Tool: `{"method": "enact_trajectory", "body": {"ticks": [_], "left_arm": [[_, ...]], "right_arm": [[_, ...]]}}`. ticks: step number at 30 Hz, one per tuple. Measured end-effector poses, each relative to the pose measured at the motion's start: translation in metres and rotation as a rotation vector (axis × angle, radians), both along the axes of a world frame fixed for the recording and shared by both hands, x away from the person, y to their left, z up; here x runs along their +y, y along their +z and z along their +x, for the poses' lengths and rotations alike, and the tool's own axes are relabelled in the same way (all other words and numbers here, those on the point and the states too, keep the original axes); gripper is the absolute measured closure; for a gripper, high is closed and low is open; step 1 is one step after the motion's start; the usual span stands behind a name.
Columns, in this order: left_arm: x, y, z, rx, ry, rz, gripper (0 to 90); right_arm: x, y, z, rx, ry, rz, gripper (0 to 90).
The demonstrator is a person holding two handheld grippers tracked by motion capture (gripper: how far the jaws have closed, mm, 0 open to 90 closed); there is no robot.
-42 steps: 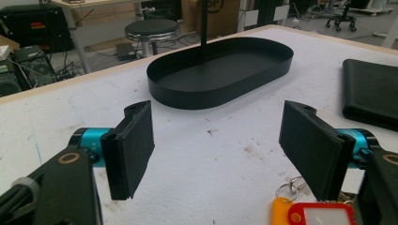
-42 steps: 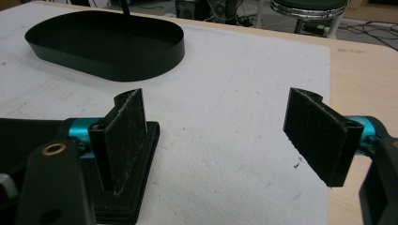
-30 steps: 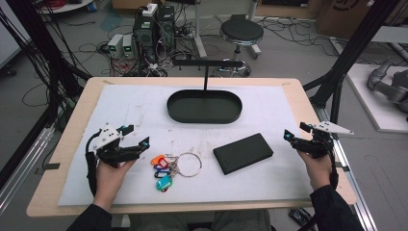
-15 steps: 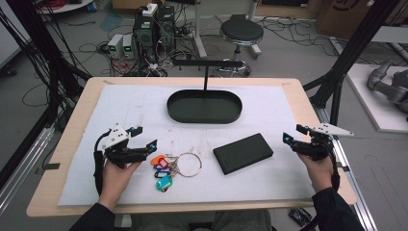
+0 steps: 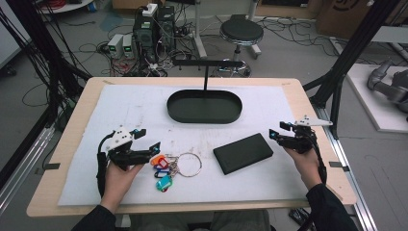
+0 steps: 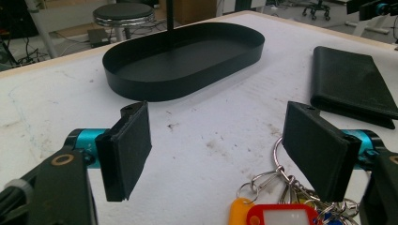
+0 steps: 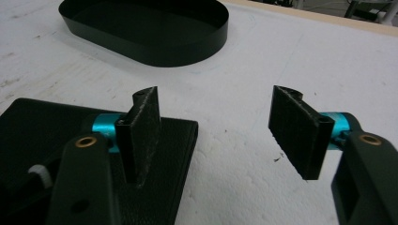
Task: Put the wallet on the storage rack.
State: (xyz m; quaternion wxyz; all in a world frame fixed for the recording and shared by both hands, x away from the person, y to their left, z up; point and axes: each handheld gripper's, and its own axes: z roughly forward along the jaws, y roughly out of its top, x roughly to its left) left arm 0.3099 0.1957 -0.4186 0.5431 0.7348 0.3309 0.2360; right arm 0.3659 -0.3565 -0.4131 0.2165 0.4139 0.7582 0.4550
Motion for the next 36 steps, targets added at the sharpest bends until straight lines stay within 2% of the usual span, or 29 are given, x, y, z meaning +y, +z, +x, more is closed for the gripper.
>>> {"method": "enact_trajectory", "body": {"ticks": [3, 5, 7, 10, 11, 13, 14, 15, 20, 22, 23, 25, 27, 28, 29, 33, 36], "left_arm": [[0.002, 0.0, -0.002, 0.004, 0.008, -0.006, 24.3], [0.003, 0.0, -0.003, 0.006, 0.011, -0.002, 24.3], [0.004, -0.001, -0.004, 0.006, 0.013, 0.0, 24.3], [0.005, 0.0, -0.006, 0.003, 0.018, 0.003, 24.3], [0.005, 0.0, -0.006, 0.002, 0.018, 0.006, 24.5], [0.006, -0.001, -0.007, 0.004, 0.018, 0.004, 24.5], [0.006, -0.001, -0.007, 0.005, 0.016, 0.005, 24.5], [0.006, -0.001, -0.007, 0.007, 0.016, 0.007, 24.5], [0.004, -0.001, -0.007, 0.009, 0.011, 0.013, 24.7], [0.001, -0.001, -0.007, 0.008, 0.008, 0.016, 24.7], [0.0, -0.001, -0.007, 0.007, 0.003, 0.022, 24.7], [-0.002, -0.001, -0.007, 0.007, -0.003, 0.027, 24.7], [-0.005, -0.001, -0.006, 0.007, -0.008, 0.032, 24.7], [-0.007, -0.001, -0.006, 0.007, -0.009, 0.032, 24.7], [-0.009, -0.001, -0.005, 0.007, -0.014, 0.033, 24.7], [-0.014, -0.001, -0.002, 0.009, -0.025, 0.039, 24.7], [-0.02, -0.001, 0.0, 0.013, -0.038, 0.041, 24.7]], "right_arm": [[0.005, -0.001, 0.006, 0.022, 0.008, -0.006, 40.0], [0.011, -0.004, 0.016, 0.066, 0.026, -0.014, 43.4], [0.013, -0.005, 0.02, 0.08, 0.032, -0.018, 44.9], [0.019, -0.009, 0.029, 0.132, 0.047, -0.026, 48.7], [0.022, -0.013, 0.034, 0.153, 0.054, -0.045, 50.9], [0.023, -0.014, 0.035, 0.162, 0.06, -0.044, 51.3], [0.024, -0.017, 0.038, 0.192, 0.065, -0.038, 51.2], [0.024, -0.017, 0.038, 0.192, 0.065, -0.038, 51.2], [0.025, -0.026, 0.044, 0.278, 0.11, -0.003, 49.8], [0.027, -0.03, 0.045, 0.323, 0.121, 0.007, 54.3], [0.027, -0.029, 0.046, 0.33, 0.133, 0.02, 58.6], [0.028, -0.028, 0.044, 0.316, 0.132, 0.001, 61.5], [0.027, -0.025, 0.041, 0.293, 0.12, -0.023, 72.8], [0.027, -0.025, 0.041, 0.293, 0.12, -0.023, 72.8], [0.027, -0.022, 0.039, 0.28, 0.116, -0.038, 78.5], [0.027, -0.018, 0.035, 0.25, 0.114, -0.059, 83.3], [0.027, -0.013, 0.029, 0.223, 0.115, -0.057, 86.5]]}}
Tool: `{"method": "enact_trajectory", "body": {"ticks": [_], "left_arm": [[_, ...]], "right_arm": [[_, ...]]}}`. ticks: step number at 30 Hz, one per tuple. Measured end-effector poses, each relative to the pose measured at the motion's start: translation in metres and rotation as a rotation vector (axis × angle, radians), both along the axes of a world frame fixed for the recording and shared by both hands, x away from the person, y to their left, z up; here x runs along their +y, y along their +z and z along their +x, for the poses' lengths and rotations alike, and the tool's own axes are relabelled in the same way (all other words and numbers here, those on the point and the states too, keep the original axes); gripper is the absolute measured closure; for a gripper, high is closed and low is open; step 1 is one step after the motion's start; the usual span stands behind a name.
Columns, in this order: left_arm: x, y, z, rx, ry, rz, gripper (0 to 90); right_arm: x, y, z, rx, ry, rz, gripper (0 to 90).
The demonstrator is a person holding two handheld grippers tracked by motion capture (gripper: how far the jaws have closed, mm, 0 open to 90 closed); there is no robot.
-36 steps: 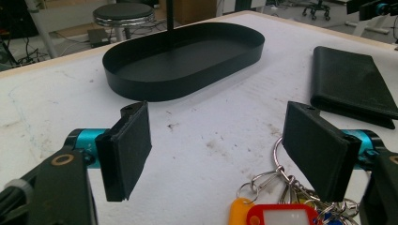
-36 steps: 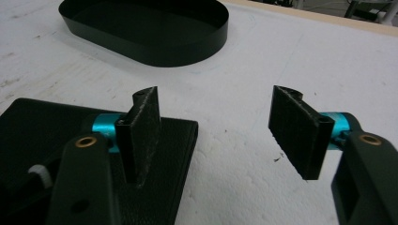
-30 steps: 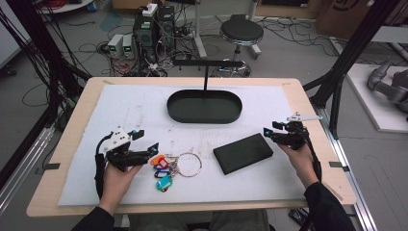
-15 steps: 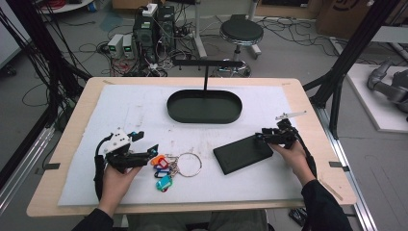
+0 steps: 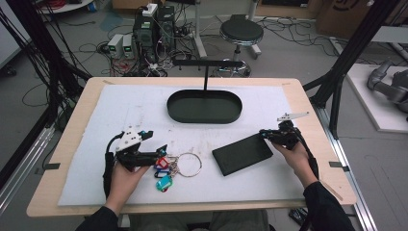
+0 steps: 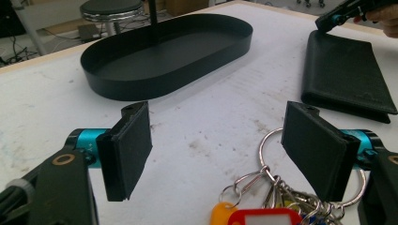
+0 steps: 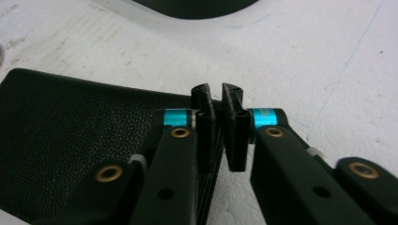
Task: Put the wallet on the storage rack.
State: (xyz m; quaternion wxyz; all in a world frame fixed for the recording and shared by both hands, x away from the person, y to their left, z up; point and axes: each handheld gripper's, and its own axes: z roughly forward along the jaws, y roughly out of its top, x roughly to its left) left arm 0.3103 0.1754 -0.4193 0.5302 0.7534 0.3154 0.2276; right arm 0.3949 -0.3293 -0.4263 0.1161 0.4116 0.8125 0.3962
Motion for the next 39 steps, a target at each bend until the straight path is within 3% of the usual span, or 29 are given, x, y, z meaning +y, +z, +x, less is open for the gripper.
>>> {"method": "enact_trajectory", "body": {"ticks": [5, 12, 15, 20, 22, 23, 24, 25, 28, 30, 31, 32, 33, 36, 38, 39], "left_arm": [[-0.015, 0.003, 0.006, 0.009, -0.038, -0.019, 24.7], [-0.04, 0.006, 0.016, 0.034, -0.101, -0.065, 24.8], [-0.053, 0.006, 0.021, 0.067, -0.131, -0.079, 24.8], [-0.074, 0.003, 0.028, 0.116, -0.166, -0.067, 25.2], [-0.08, 0.002, 0.03, 0.129, -0.174, -0.076, 25.3], [-0.082, 0.001, 0.03, 0.13, -0.18, -0.072, 25.3], [-0.084, 0.001, 0.03, 0.133, -0.184, -0.066, 25.3], [-0.085, 0.001, 0.029, 0.136, -0.187, -0.058, 25.3], [-0.085, 0.0, 0.027, 0.138, -0.197, -0.038, 25.3], [-0.083, -0.001, 0.024, 0.143, -0.194, -0.043, 25.3], [-0.082, -0.001, 0.024, 0.14, -0.194, -0.043, 25.3], [-0.08, -0.001, 0.023, 0.141, -0.193, -0.049, 25.3], [-0.078, -0.001, 0.023, 0.141, -0.19, -0.046, 25.3], [-0.074, -0.002, 0.021, 0.143, -0.18, -0.049, 25.3], [-0.072, -0.002, 0.021, 0.145, -0.176, -0.053, 25.3], [-0.072, -0.002, 0.021, 0.146, -0.175, -0.055, 25.3]], "right_arm": [[-0.002, 0.006, -0.007, -0.042, 0.011, 0.017, 87.2], [-0.005, 0.019, -0.023, -0.141, 0.034, 0.052, 90.0], [-0.006, 0.024, -0.029, -0.185, 0.065, 0.076, 90.0], [0.0, 0.022, -0.03, -0.162, 0.084, 0.053, 90.0], [0.0, 0.018, -0.024, -0.156, 0.063, 0.051, 79.5], [0.0, 0.018, -0.024, -0.156, 0.063, 0.051, 79.5], [-0.001, 0.015, -0.02, -0.133, 0.062, 0.058, 78.7], [-0.002, 0.009, -0.013, -0.087, 0.06, 0.047, 67.7], [-0.002, 0.002, -0.006, -0.042, 0.057, 0.049, 65.6], [-0.002, -0.004, 0.001, 0.002, 0.051, 0.051, 55.1], [-0.003, -0.012, 0.007, 0.066, 0.029, 0.059, 50.2], [-0.003, -0.012, 0.007, 0.066, 0.029, 0.059, 50.2], [-0.003, -0.016, 0.01, 0.105, 0.024, 0.061, 47.1], [-0.009, -0.022, 0.017, 0.197, 0.032, 0.138, 52.4], [-0.009, -0.024, 0.018, 0.229, 0.059, 0.174, 59.3], [-0.009, -0.024, 0.018, 0.222, 0.062, 0.164, 62.2]]}}
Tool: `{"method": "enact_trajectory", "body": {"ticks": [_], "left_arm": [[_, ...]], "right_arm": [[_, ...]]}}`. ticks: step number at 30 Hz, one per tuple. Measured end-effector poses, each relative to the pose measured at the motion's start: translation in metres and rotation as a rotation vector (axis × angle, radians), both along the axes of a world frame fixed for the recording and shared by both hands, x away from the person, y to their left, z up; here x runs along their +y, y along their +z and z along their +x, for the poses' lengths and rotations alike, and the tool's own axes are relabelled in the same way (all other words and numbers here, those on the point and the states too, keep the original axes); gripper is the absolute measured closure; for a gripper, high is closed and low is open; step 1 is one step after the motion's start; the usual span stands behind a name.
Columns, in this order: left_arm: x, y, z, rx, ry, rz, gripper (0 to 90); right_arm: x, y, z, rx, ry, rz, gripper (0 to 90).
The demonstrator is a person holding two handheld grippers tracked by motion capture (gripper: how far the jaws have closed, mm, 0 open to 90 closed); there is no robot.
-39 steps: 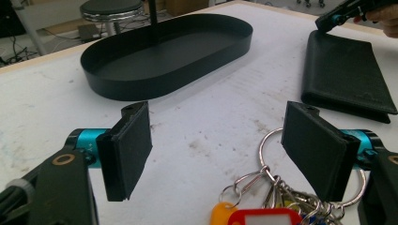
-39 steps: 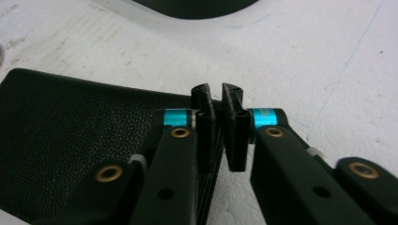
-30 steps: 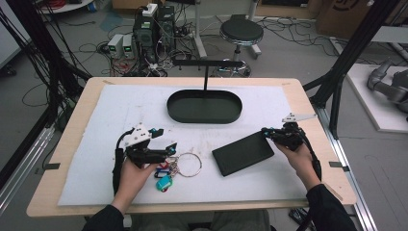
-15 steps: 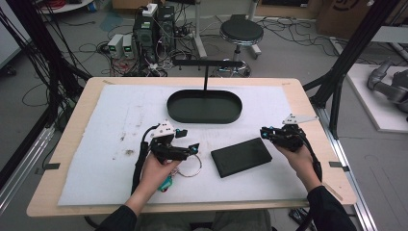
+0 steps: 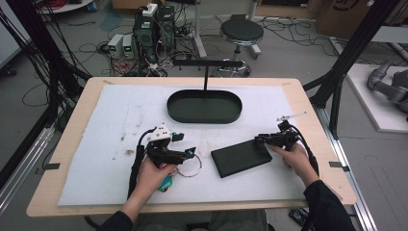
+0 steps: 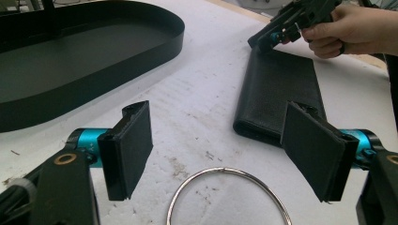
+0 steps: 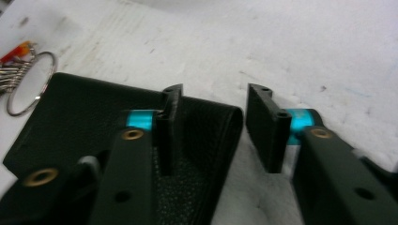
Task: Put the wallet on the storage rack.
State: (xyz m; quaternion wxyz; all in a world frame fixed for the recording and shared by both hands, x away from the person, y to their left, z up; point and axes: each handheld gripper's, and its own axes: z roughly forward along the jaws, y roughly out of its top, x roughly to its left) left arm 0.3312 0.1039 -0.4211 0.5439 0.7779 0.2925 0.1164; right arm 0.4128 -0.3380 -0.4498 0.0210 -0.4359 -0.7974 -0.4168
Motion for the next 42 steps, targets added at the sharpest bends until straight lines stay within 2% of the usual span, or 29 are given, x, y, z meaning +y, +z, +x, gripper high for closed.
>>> {"method": "enact_trajectory", "body": {"ticks": [2, 4, 5, 9, 10, 11, 16, 17, 18, 19, 20, 23, 25, 27, 29, 30, 33, 35, 38, 40, 42], "left_arm": [[0.0, 0.0, 0.0, 0.001, 0.002, 0.004, 25.4], [-0.001, 0.0, 0.0, -0.001, -0.002, 0.009, 25.3], [-0.002, 0.0, 0.0, -0.002, -0.002, 0.009, 25.3], [-0.007, 0.0, 0.002, 0.001, -0.006, 0.009, 25.3], [-0.008, -0.001, 0.002, 0.0, -0.01, 0.014, 25.3], [-0.01, -0.001, 0.003, 0.001, -0.012, 0.017, 25.3], [-0.019, -0.002, 0.005, 0.01, -0.034, 0.013, 25.3], [-0.02, -0.002, 0.006, 0.015, -0.04, 0.013, 25.3], [-0.022, -0.003, 0.006, 0.02, -0.045, 0.015, 25.3], [-0.024, -0.003, 0.006, 0.026, -0.051, 0.015, 25.3], [-0.026, -0.004, 0.007, 0.03, -0.061, 0.016, 25.3], [-0.035, -0.007, 0.009, 0.066, -0.094, 0.026, 25.3], [-0.037, -0.008, 0.009, 0.075, -0.104, 0.028, 25.3], [-0.042, -0.009, 0.01, 0.093, -0.116, 0.048, 25.3], [-0.049, -0.005, 0.009, 0.104, -0.107, 0.12, 25.3], [-0.053, -0.004, 0.009, 0.103, -0.122, 0.136, 25.3], [-0.064, -0.005, 0.009, 0.128, -0.145, 0.16, 28.6], [-0.07, -0.006, 0.01, 0.158, -0.159, 0.182, 28.7], [-0.077, -0.008, 0.01, 0.2, -0.184, 0.19, 29.7], [-0.079, -0.01, 0.01, 0.218, -0.195, 0.202, 31.7], [-0.082, -0.012, 0.01, 0.243, -0.209, 0.212, 35.1]], "right_arm": [[0.0, 0.001, -0.001, -0.014, 0.004, -0.009, 63.8], [0.001, 0.004, -0.003, -0.035, 0.004, -0.029, 70.6], [0.002, 0.006, -0.005, -0.044, 0.015, -0.037, 77.7], [0.01, 0.015, -0.015, -0.129, 0.047, -0.091, 82.7], [0.013, 0.019, -0.021, -0.169, 0.061, -0.106, 84.1], [0.013, 0.019, -0.021, -0.169, 0.061, -0.106, 84.1], [0.013, 0.032, -0.035, -0.265, 0.061, -0.101, 85.1], [0.012, 0.035, -0.04, -0.295, 0.063, -0.091, 85.2], [0.012, 0.035, -0.04, -0.295, 0.063, -0.091, 85.2], [0.011, 0.039, -0.044, -0.321, 0.067, -0.082, 85.2], [0.011, 0.039, -0.044, -0.321, 0.067, -0.082, 85.2], [0.008, 0.044, -0.052, -0.377, 0.079, -0.074, 85.2], [0.007, 0.045, -0.054, -0.394, 0.084, -0.074, 85.3], [0.006, 0.046, -0.056, -0.405, 0.087, -0.076, 85.3], [0.005, 0.048, -0.059, -0.424, 0.097, -0.074, 85.4], [0.005, 0.048, -0.059, -0.424, 0.097, -0.074, 85.4], [0.004, 0.05, -0.063, -0.452, 0.109, -0.074, 85.5], [0.002, 0.051, -0.066, -0.463, 0.114, -0.075, 85.6], [0.001, 0.052, -0.068, -0.475, 0.122, -0.074, 85.8], [-0.001, 0.053, -0.07, -0.494, 0.122, -0.081, 90.0], [-0.003, 0.054, -0.071, -0.504, 0.131, -0.067, 90.0]]}}
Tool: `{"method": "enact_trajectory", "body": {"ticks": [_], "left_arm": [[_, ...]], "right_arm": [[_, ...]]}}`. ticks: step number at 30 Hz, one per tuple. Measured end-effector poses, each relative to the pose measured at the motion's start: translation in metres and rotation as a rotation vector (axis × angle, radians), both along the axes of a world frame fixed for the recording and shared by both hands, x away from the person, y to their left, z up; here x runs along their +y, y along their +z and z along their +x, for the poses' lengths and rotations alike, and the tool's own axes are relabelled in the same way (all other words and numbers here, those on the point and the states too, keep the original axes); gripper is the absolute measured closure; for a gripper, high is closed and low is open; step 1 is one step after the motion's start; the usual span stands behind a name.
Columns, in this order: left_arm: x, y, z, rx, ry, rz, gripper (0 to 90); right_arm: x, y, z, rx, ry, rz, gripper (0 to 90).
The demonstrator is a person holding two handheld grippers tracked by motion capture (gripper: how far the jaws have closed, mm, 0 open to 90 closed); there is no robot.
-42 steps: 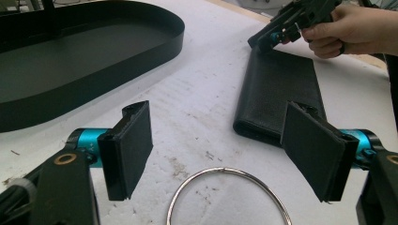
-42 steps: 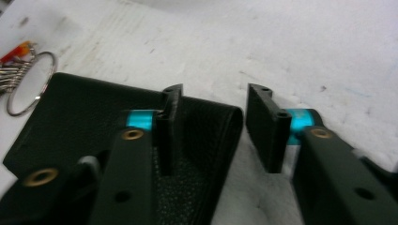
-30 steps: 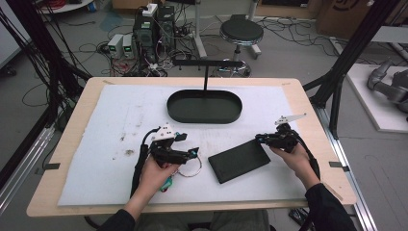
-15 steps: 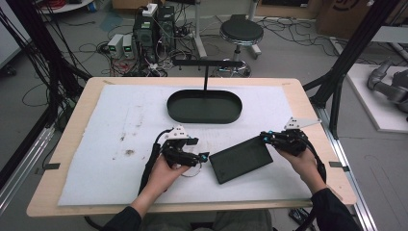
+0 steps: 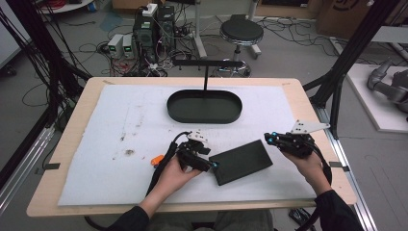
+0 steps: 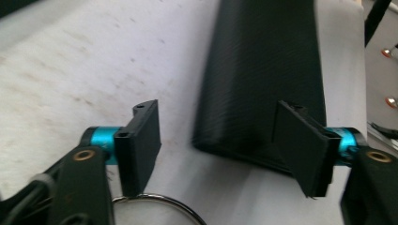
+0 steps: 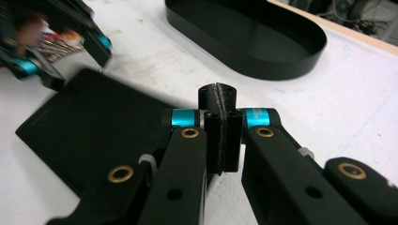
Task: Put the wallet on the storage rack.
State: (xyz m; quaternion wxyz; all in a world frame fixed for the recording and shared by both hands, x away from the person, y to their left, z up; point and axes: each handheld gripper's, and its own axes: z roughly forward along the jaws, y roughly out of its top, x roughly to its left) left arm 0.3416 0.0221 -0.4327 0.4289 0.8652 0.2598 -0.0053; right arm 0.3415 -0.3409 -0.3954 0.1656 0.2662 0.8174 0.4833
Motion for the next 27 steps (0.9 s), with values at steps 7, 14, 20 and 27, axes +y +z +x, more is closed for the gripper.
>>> {"method": "enact_trajectory", "body": {"ticks": [7, 14, 20, 27], "left_arm": [[-0.004, -0.004, 0.002, 0.066, 0.054, 0.039, 38.2], [0.001, -0.009, -0.002, 0.094, 0.126, 0.029, 33.7], [0.012, -0.01, -0.005, 0.118, 0.167, -0.012, 33.7], [0.015, -0.011, -0.005, 0.115, 0.169, -0.031, 33.6]], "right_arm": [[0.003, -0.008, 0.007, 0.083, -0.013, -0.016, 88.1], [0.006, -0.024, 0.025, 0.264, -0.091, -0.02, 65.5], [0.013, -0.046, 0.041, 0.487, -0.131, -0.017, 55.5], [0.013, -0.038, 0.037, 0.394, -0.1, -0.036, 84.7]]}}
